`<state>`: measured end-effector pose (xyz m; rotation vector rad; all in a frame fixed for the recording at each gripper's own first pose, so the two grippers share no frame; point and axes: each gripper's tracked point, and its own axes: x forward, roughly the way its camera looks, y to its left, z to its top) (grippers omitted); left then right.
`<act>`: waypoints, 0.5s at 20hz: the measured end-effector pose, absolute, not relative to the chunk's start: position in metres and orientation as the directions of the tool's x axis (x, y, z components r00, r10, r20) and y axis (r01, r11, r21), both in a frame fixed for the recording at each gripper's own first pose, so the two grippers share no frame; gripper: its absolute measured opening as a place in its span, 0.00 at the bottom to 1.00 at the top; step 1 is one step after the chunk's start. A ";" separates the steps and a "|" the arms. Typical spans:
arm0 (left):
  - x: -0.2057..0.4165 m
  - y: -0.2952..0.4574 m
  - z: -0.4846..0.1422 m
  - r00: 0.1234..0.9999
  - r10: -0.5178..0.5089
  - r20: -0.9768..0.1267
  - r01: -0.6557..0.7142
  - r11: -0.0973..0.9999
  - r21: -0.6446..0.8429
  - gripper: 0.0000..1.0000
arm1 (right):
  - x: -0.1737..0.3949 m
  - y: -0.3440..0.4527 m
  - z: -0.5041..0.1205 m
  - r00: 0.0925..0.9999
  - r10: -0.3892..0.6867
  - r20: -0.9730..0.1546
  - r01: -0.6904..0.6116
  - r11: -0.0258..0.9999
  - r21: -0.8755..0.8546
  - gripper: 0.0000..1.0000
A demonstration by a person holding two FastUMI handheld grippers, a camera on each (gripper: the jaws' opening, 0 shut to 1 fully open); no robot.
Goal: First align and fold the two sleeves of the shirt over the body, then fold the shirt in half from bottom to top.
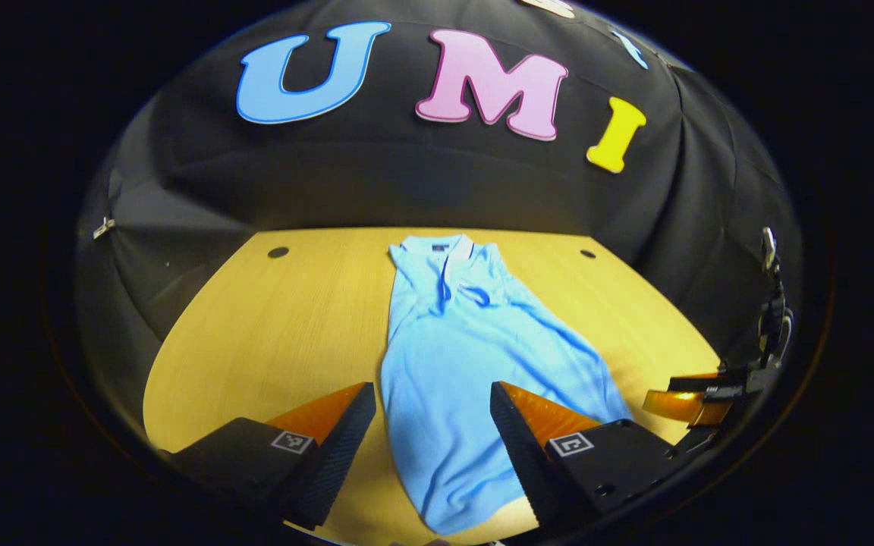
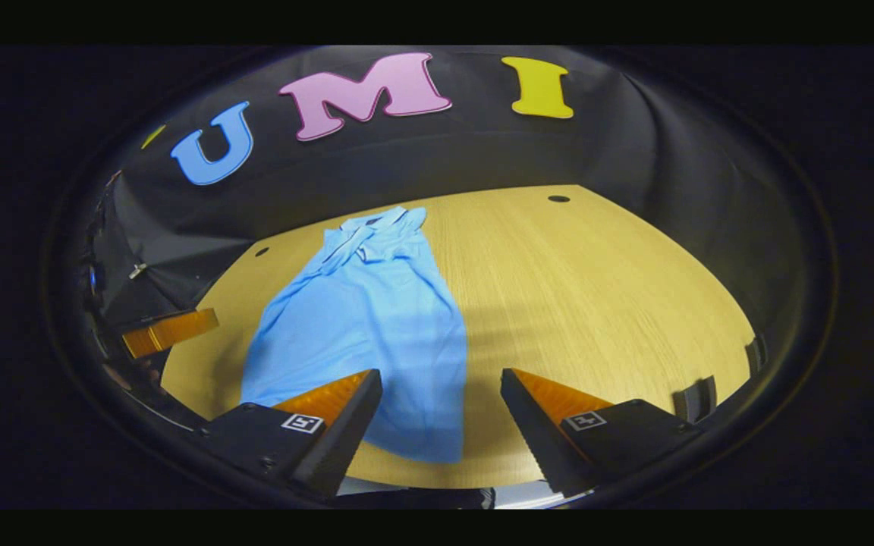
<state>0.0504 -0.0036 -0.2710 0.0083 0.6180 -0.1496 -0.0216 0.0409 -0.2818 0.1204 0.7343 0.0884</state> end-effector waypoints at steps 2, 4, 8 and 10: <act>0.026 -0.008 -0.295 0.768 -0.138 -0.625 0.144 0.989 -0.042 0.97 | -0.032 0.049 -0.295 0.720 0.124 -0.683 -0.063 0.992 0.114 0.99; 0.015 -0.015 -0.309 0.750 -0.147 -0.645 0.148 0.988 -0.054 0.97 | -0.036 0.053 -0.309 0.707 0.115 -0.698 -0.075 0.993 0.089 0.99; 0.005 -0.012 -0.342 0.702 -0.111 -0.703 0.116 0.992 -0.041 0.98 | -0.035 0.060 -0.326 0.693 0.107 -0.713 -0.065 0.994 0.087 0.99; 0.002 -0.005 -0.352 0.693 -0.080 -0.717 0.094 0.995 -0.019 0.97 | -0.034 0.061 -0.337 0.681 0.099 -0.725 -0.072 0.995 0.068 0.99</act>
